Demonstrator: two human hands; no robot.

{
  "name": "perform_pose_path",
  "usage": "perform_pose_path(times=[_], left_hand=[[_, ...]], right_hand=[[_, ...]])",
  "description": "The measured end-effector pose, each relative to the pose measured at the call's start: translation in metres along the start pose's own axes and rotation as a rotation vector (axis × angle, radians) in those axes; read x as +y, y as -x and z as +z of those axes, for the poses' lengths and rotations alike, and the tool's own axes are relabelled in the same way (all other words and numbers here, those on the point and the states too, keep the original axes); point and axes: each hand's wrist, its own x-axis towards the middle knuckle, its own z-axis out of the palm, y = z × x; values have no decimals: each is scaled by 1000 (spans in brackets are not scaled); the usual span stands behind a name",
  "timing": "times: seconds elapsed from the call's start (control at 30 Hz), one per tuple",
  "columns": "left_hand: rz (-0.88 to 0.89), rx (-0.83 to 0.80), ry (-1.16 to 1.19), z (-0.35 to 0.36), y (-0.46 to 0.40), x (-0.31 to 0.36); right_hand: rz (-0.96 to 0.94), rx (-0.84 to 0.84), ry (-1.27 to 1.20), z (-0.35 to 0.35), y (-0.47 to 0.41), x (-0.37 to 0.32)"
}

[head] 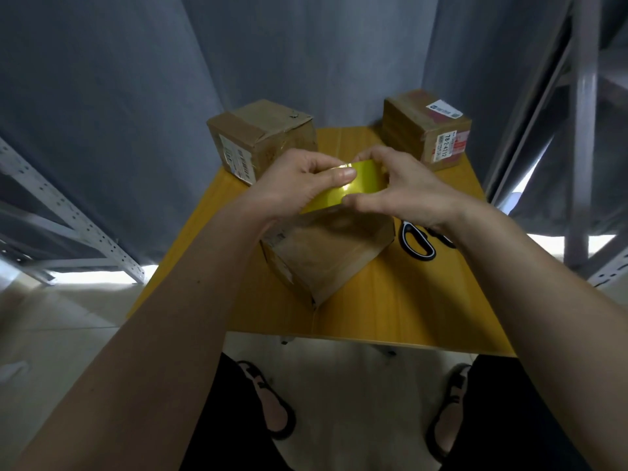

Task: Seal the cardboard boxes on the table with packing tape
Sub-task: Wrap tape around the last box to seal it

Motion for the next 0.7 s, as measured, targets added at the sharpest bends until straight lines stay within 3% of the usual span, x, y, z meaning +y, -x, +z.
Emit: perform_pose_path(times=[0.27, 0.7], left_hand=[[-4, -21, 43, -3, 2, -2], [37, -33, -50, -5, 2, 2]], right_hand=[[4, -110, -85, -8, 5, -5], [-17, 29, -77, 3, 5, -5]])
